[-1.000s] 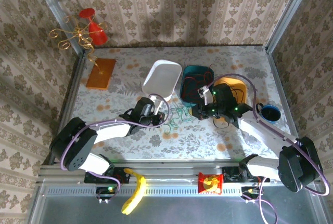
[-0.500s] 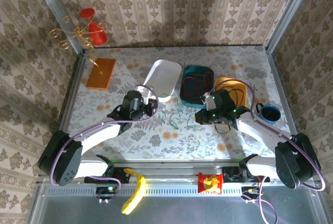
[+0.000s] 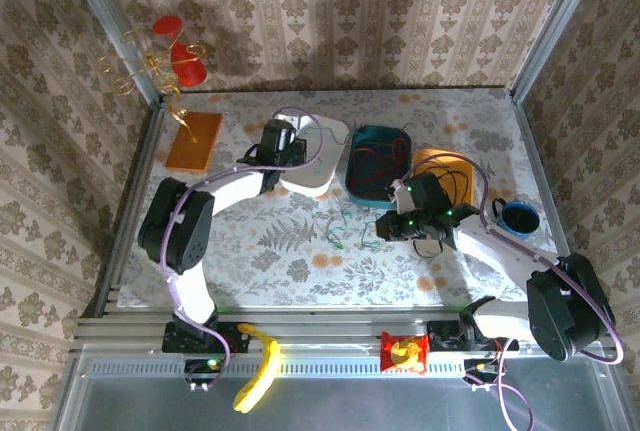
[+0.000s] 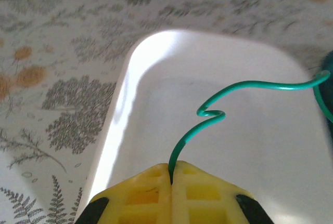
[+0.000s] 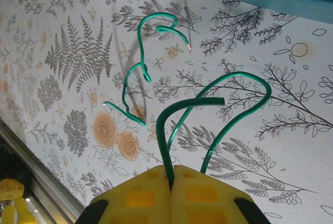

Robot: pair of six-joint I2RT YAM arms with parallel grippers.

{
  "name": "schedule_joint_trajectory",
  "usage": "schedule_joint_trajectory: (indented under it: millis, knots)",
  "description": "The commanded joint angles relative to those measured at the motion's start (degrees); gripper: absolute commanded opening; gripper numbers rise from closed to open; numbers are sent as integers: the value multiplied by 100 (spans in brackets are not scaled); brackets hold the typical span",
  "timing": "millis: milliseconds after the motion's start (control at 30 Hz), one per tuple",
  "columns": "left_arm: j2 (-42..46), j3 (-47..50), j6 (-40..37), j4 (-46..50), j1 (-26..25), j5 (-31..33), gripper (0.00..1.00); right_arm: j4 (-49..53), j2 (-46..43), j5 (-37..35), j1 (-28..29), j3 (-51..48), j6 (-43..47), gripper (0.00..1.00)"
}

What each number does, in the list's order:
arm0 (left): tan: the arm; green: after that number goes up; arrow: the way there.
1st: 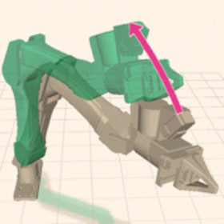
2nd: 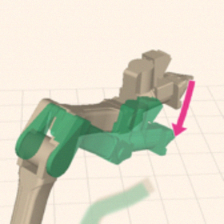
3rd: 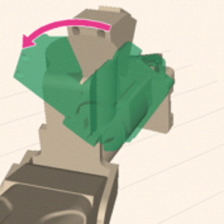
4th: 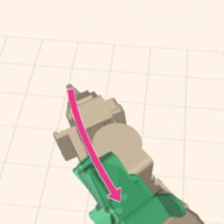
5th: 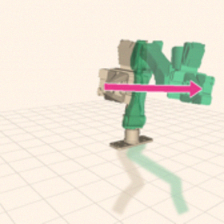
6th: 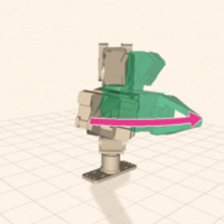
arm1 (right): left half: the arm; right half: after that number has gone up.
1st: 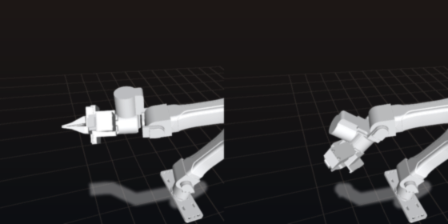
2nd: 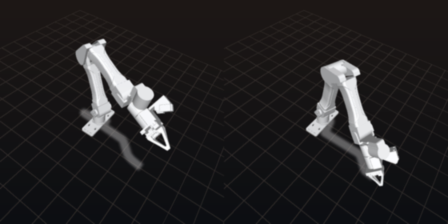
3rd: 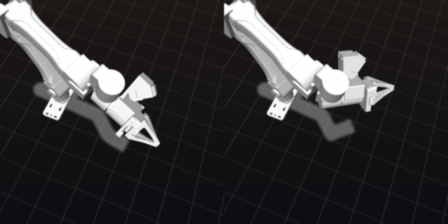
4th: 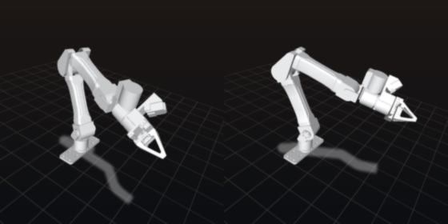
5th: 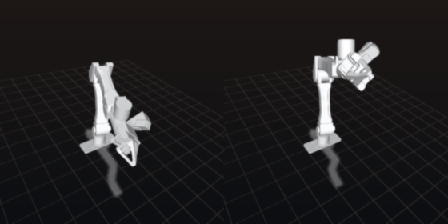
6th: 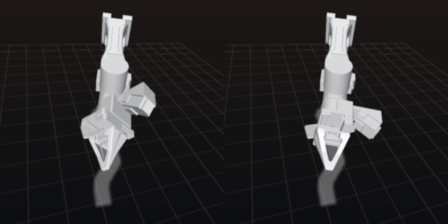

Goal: Untangle the cables

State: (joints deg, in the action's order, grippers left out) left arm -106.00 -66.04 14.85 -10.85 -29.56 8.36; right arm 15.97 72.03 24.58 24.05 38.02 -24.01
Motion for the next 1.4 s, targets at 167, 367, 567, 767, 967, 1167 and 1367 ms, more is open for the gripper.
schedule_joint_trajectory:
  millis: [167,367,567,767,967,1167,1367]
  knots:
    - [305,43,27,-340,-38,688,49,205,-96,-85,56,92,120,0]
    - [1467,800,-549,-403,-475,672,65,131,-169,-43,91,70,109,0]
    - [2308,2030,-851,-363,-1238,-1010,66,-35,-339,267,67,70,64,0]
    - [2356,2576,-659,-517,-1786,-2081,69,-294,-624,786,-14,155,-65,0]
    - [2158,2440,-527,-685,-1801,-2600,70,-399,-682,796,-30,358,-183,0]
    - [1841,2221,-584,-618,-1801,-2866,68,-626,-655,641,-25,439,-295,0]
    - [1623,2158,-434,-855,-1785,-3046,57,-739,-629,623,-4,497,-375,0]
